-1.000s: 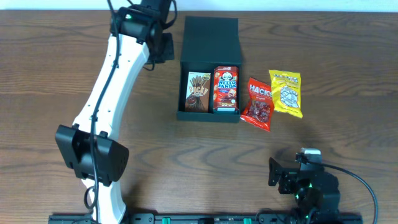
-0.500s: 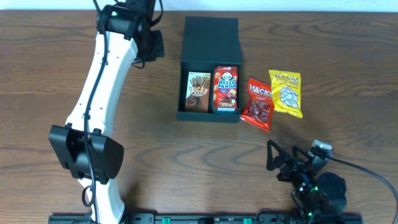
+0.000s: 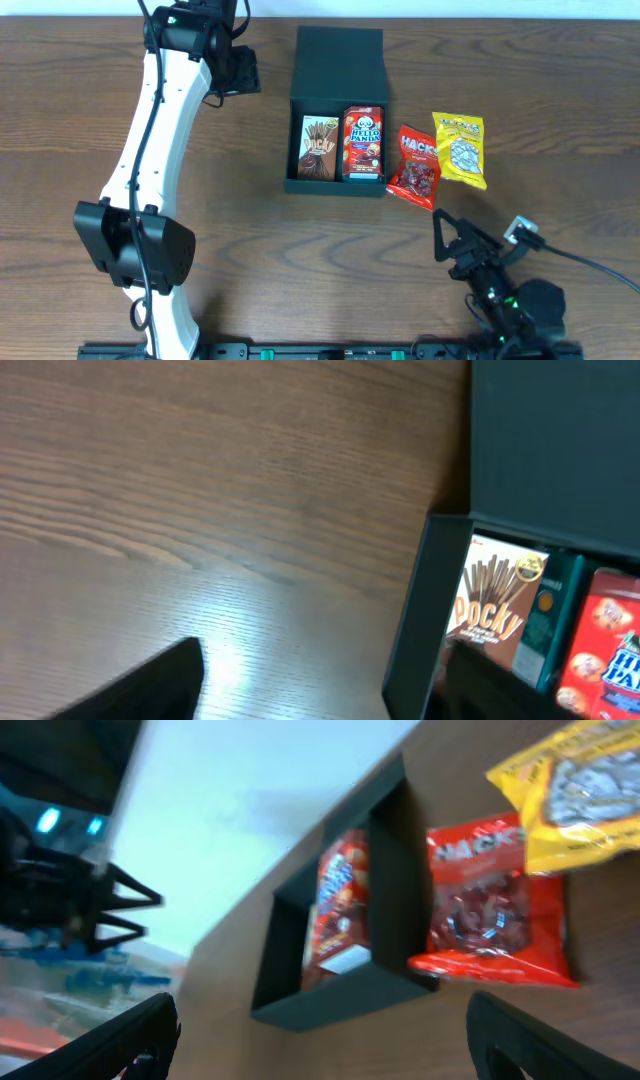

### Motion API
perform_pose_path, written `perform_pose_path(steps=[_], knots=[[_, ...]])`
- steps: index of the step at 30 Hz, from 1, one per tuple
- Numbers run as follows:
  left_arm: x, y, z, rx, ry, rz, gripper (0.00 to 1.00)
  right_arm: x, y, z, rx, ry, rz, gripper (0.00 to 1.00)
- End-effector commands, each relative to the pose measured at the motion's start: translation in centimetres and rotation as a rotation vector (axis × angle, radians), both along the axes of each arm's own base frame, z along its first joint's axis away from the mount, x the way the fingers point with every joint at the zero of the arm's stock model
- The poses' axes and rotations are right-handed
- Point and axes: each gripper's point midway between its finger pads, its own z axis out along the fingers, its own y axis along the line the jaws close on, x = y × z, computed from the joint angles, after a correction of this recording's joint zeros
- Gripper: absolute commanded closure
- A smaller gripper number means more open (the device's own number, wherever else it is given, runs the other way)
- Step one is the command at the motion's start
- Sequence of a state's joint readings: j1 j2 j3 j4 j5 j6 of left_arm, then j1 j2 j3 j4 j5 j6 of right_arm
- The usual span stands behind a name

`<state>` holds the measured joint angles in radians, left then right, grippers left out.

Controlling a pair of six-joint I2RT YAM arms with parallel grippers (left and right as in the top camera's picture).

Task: Pack container
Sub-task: 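Reach the right gripper to the yellow Hacks bag and grasp it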

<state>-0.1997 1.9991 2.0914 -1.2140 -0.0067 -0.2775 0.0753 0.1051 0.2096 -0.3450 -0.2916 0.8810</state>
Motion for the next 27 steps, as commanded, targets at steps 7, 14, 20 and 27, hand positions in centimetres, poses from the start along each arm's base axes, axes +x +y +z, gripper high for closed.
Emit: perform_pose_path(steps=[7,14,20,27], knots=[[0.5,0.2,1.8,-0.004,-0.056,-0.003,0.10,4.7,-1.5,0.8,-0.295,0.186,0.029,0.05],[0.4,0.2,1.8,-0.004,-0.056,-0.003,0.08,11.1,-5.6,0.9,-0.557,0.484,-0.037,0.02],[0.4,0.2,1.8,-0.004,-0.056,-0.002,0.05,15.5,-7.4,-2.5,-0.693,0.697,0.028,0.08],[0.4,0.2,1.8,-0.004,-0.055,-0.002,0.04,18.0,-7.8,-8.6,-0.684,0.826,0.099,0.17]])
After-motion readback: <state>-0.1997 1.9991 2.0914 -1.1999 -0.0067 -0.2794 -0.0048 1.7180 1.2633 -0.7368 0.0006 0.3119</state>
